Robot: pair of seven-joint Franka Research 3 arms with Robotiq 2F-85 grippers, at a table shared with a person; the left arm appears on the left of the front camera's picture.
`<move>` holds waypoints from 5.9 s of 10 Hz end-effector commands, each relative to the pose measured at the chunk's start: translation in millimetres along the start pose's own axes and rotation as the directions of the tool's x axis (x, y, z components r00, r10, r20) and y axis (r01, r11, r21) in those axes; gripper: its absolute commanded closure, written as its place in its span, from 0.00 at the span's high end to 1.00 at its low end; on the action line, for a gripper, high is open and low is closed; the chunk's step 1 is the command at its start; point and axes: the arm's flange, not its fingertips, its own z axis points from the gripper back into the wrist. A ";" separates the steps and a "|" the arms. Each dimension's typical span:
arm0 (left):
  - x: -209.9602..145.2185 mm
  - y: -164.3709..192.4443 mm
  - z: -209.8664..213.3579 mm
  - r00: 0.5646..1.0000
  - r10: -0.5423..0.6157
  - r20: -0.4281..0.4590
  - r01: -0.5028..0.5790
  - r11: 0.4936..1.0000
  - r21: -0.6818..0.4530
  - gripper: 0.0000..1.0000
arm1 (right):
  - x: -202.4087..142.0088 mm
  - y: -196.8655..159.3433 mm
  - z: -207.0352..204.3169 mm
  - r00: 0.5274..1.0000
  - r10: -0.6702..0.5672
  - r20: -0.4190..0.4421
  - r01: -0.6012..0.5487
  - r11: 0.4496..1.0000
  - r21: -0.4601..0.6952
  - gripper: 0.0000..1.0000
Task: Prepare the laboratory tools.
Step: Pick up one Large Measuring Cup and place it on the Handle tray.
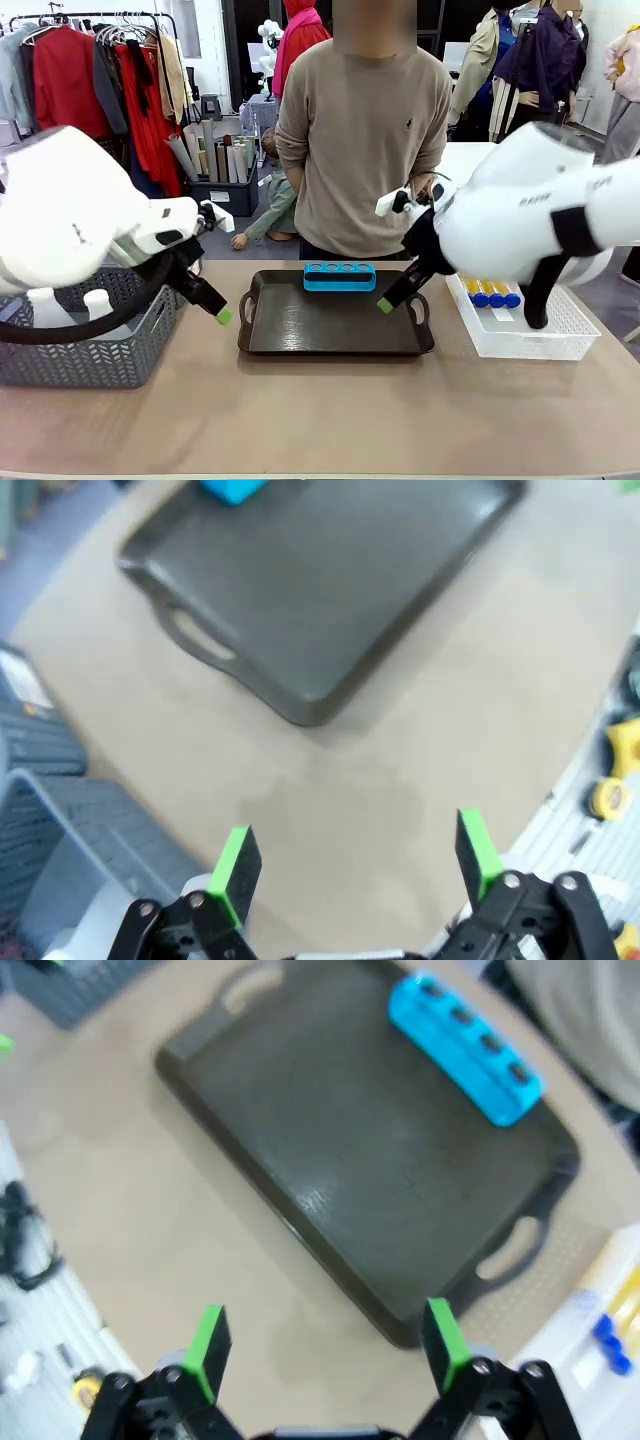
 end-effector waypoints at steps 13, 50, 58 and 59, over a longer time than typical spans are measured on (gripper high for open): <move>32.8 19.3 94.3 0.942 -0.327 0.074 0.315 0.939 0.138 1.00 | 18.3 -65.3 103.4 0.988 0.051 0.146 -0.057 0.998 0.041 1.00; 60.4 63.9 255.2 0.884 -0.388 0.261 0.303 0.901 0.312 1.00 | 30.6 -167.1 242.7 0.923 0.190 0.334 -0.200 0.980 -0.006 1.00; 62.5 188.4 217.3 0.977 0.031 -0.209 0.056 0.915 0.399 1.00 | 30.6 -167.1 242.7 0.923 0.190 0.334 -0.200 0.980 -0.006 1.00; 58.5 194.1 208.1 0.976 0.077 -0.205 0.007 0.924 0.382 1.00 | 30.6 -167.1 242.7 0.923 0.190 0.334 -0.200 0.980 -0.006 1.00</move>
